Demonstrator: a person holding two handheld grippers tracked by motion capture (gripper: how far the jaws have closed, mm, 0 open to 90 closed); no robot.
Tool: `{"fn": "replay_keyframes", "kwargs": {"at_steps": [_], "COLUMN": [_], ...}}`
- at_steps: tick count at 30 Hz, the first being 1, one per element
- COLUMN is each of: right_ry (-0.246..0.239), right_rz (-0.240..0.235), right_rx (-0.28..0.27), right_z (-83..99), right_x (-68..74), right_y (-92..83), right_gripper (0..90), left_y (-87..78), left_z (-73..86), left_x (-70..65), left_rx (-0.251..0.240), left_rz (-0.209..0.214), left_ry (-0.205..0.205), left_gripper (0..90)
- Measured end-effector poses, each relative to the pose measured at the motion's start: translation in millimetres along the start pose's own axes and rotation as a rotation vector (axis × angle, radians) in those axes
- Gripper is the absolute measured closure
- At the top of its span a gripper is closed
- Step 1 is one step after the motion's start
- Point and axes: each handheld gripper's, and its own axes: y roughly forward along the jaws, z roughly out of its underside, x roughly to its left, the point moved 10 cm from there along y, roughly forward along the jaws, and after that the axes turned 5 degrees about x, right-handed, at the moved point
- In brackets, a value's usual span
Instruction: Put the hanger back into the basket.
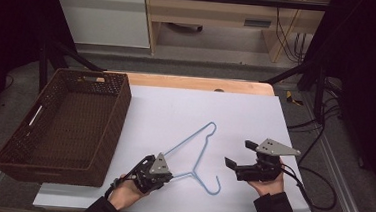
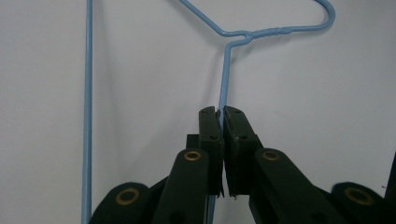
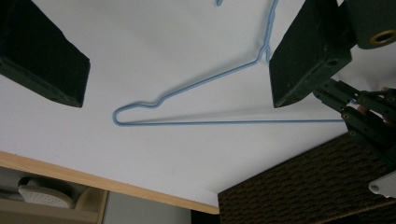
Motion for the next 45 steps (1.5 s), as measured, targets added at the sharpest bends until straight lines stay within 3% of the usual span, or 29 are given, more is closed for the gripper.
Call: {"fn": "replay_keyframes", "kwargs": {"at_steps": [3,7,13,15,18,24,27,31,38,45], "right_ry": [-0.004,-0.005,-0.003,0.003,0.001,0.009,0.006,0.008,0.008,0.011], "right_rz": [0.004,0.003,0.010,0.011,0.017,0.022,0.023,0.028,0.027,0.023], "right_rx": [0.009,0.005,-0.003,-0.009,-0.013,-0.026,-0.028,-0.029,-0.034,-0.026], "right_z": [1.5,0.9,-0.7,-1.6,-2.4,-4.8,-5.1,-5.5,-6.1,-4.9], "right_x": [-0.1,-0.2,-2.0,-2.3,-3.8,-5.6,-6.1,-7.0,-7.1,-5.7], "right_y": [1.7,0.7,-2.2,-3.2,-4.9,-9.9,-10.7,-11.5,-12.3,-10.6], "right_gripper": [5.7,5.7,5.4,5.3,5.2,5.2,5.1,5.1,5.1,5.1], "left_y": [9.3,13.3,12.6,10.1,10.7,23.2,25.8,33.3,32.6,32.6], "left_z": [4.9,6.8,4.4,-1.0,-7.0,-13.1,-15.4,-13.9,-12.1,-11.4], "left_x": [-2.6,-4.3,-2.5,-1.6,-0.5,-4.0,-5.8,-8.1,-7.8,-7.4], "left_rx": [0.039,0.050,0.026,0.001,-0.004,0.048,0.046,0.070,0.086,0.077], "left_rz": [-0.003,0.001,0.007,0.013,0.015,0.018,0.030,0.021,0.023,0.008], "left_ry": [0.007,0.010,-0.017,-0.048,-0.066,-0.042,-0.045,-0.036,-0.066,-0.058], "left_gripper": [86.7,90.0,89.9,89.5,84.1,77.0,77.0,79.1,80.6,85.5]}}
